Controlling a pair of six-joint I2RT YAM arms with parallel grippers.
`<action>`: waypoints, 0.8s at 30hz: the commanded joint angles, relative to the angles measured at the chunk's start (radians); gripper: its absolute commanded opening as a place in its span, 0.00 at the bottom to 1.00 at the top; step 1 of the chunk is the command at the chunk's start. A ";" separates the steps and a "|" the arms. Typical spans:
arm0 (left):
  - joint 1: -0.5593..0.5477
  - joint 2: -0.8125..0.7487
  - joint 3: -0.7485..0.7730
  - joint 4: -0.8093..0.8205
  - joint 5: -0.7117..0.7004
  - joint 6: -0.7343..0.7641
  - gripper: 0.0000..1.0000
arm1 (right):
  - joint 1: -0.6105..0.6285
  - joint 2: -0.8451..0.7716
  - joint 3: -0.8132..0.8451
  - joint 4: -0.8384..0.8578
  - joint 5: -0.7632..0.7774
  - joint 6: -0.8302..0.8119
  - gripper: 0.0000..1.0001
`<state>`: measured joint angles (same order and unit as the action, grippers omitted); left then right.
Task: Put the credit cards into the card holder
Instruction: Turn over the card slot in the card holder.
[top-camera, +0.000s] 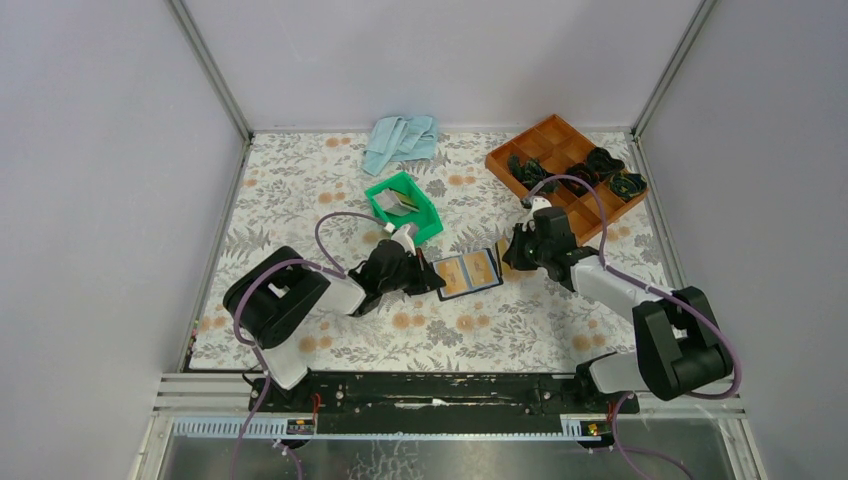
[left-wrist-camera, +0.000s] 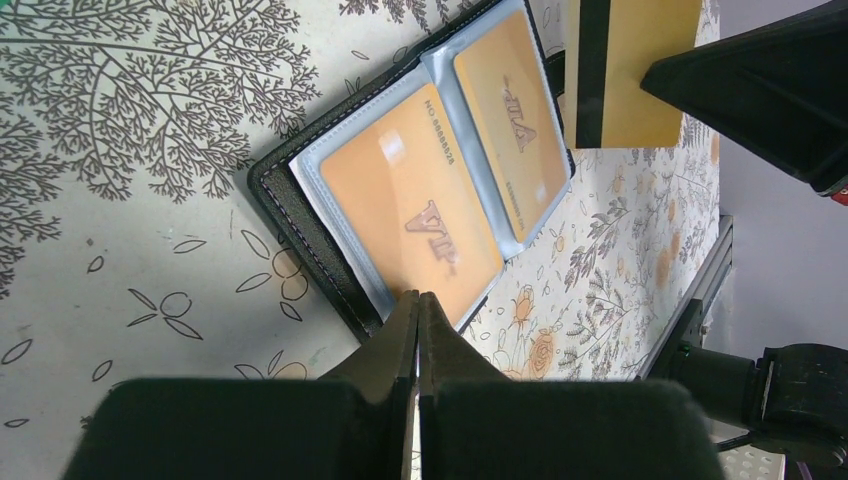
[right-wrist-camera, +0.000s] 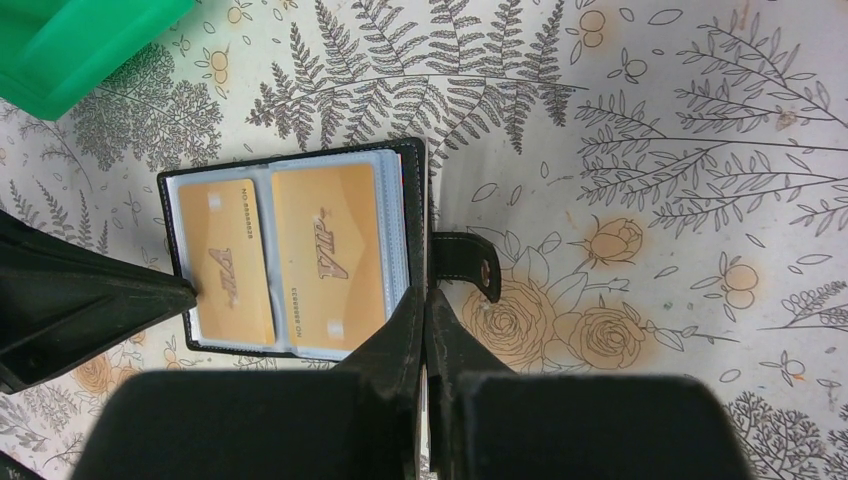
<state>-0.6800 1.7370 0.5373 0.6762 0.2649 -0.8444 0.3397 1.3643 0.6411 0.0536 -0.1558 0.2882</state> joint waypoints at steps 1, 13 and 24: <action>-0.009 0.010 0.014 -0.007 -0.017 0.023 0.00 | -0.002 0.017 -0.005 0.059 -0.033 0.007 0.00; -0.012 0.015 0.024 -0.016 -0.021 0.024 0.00 | -0.001 0.000 -0.023 0.093 -0.073 0.040 0.00; -0.018 0.021 0.034 -0.029 -0.026 0.027 0.00 | -0.001 -0.055 -0.005 0.055 -0.077 0.040 0.00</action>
<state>-0.6888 1.7397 0.5480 0.6567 0.2600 -0.8383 0.3397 1.3575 0.6189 0.1020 -0.2188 0.3229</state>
